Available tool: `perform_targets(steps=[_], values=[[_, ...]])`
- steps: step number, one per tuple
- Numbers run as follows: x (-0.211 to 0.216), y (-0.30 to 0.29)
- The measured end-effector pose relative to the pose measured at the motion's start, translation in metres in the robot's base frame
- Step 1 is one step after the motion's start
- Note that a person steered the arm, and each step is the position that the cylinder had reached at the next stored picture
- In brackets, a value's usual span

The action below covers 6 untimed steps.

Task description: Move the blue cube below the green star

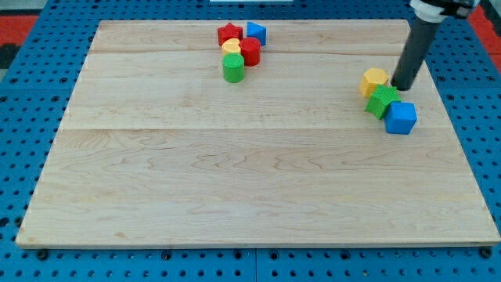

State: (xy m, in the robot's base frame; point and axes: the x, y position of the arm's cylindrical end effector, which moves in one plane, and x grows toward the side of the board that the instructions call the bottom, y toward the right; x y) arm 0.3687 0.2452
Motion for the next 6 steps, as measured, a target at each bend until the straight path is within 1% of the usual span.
perform_targets(steps=[2,3,4,6], values=[[0.016,0.002],[0.051,-0.009],[0.066,-0.016],[0.065,-0.023]])
